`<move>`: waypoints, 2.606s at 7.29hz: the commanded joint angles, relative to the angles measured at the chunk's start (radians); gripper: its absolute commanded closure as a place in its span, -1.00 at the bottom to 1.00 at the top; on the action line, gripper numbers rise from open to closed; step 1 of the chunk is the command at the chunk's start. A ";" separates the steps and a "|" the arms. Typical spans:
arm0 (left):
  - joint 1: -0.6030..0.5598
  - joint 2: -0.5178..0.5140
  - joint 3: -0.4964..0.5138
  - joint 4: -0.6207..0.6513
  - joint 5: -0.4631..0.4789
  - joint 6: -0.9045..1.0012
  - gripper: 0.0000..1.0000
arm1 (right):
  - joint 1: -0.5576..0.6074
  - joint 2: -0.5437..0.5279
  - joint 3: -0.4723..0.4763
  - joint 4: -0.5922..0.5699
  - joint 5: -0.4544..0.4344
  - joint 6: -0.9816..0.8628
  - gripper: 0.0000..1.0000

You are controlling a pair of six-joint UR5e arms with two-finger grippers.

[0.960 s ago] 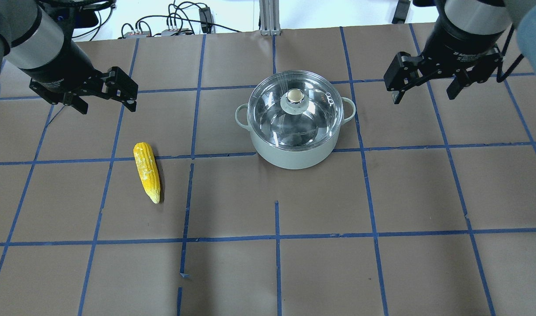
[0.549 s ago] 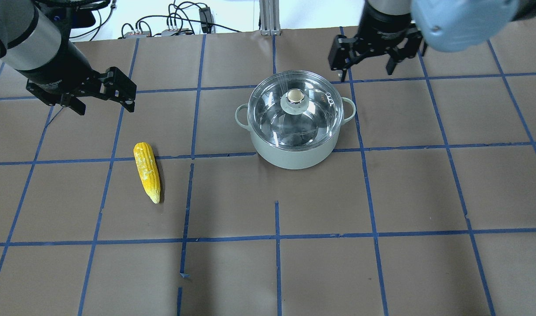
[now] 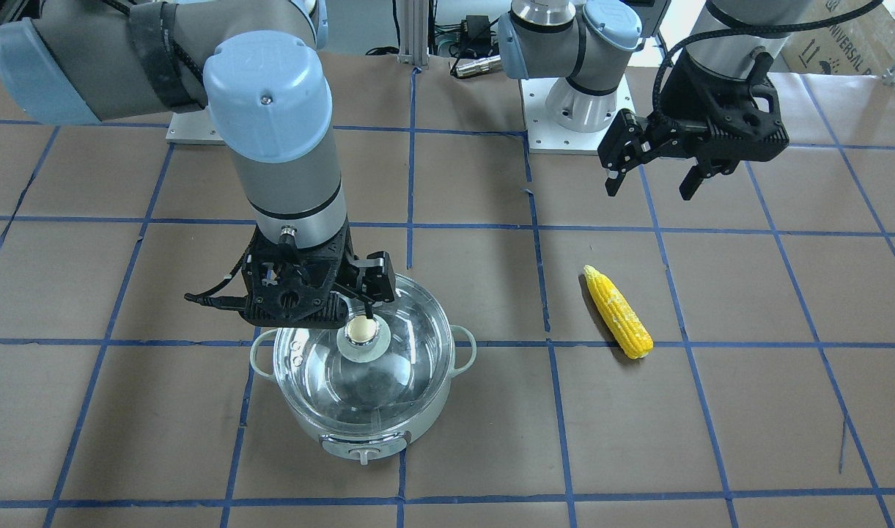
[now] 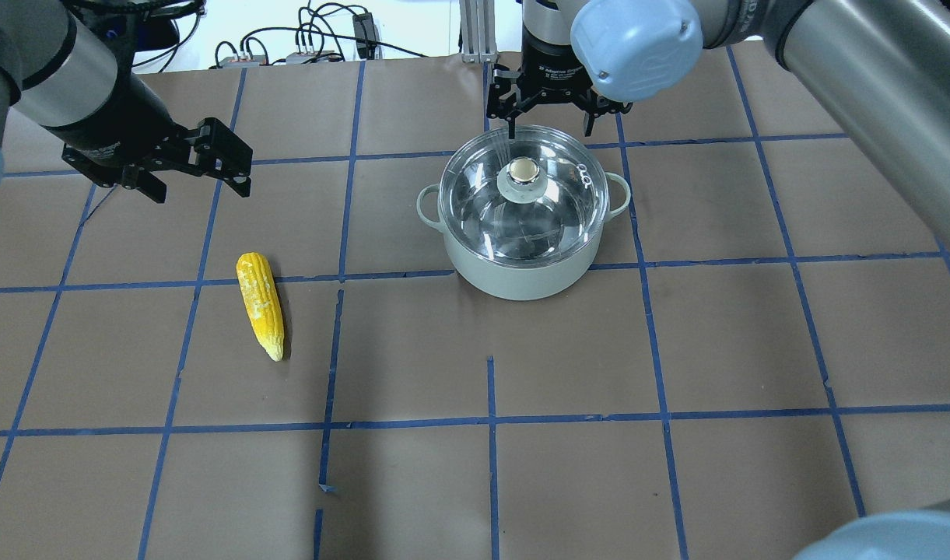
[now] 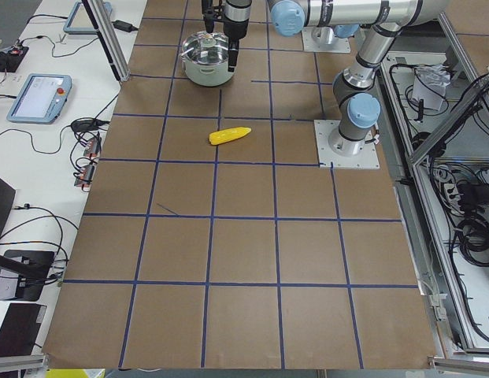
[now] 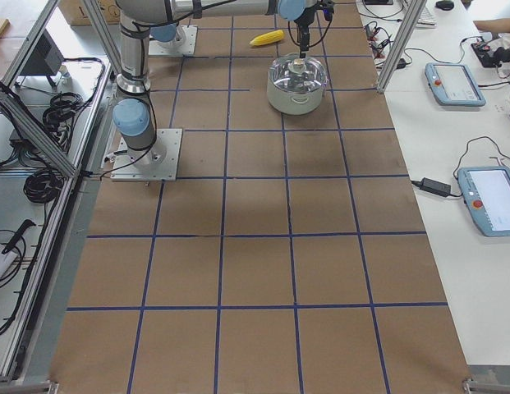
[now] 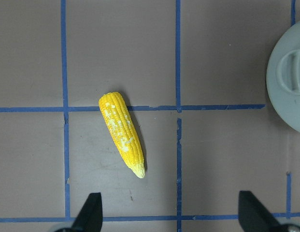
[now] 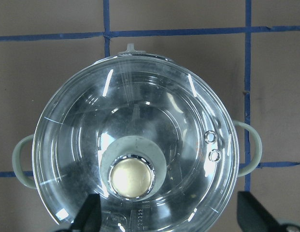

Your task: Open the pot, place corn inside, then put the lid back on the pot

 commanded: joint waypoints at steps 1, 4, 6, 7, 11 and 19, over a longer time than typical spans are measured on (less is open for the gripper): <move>0.000 0.005 0.009 0.007 -0.004 -0.009 -1.00 | 0.004 0.026 0.005 -0.020 0.000 0.039 -0.99; -0.005 -0.017 0.003 0.056 -0.036 -0.002 -1.00 | 0.033 0.078 0.027 -0.058 -0.011 0.039 -0.97; -0.008 -0.038 0.006 0.125 -0.071 -0.003 -1.00 | 0.033 0.081 0.033 -0.072 -0.011 0.031 -0.97; -0.009 -0.037 0.000 0.124 -0.071 -0.003 -1.00 | 0.035 0.083 0.033 -0.077 -0.013 0.029 -0.94; -0.011 -0.018 -0.020 0.127 -0.070 0.012 -1.00 | 0.033 0.086 0.056 -0.078 -0.014 0.003 -0.83; 0.228 -0.265 -0.217 0.509 -0.064 0.229 -1.00 | 0.033 0.087 0.055 -0.101 -0.016 0.003 0.23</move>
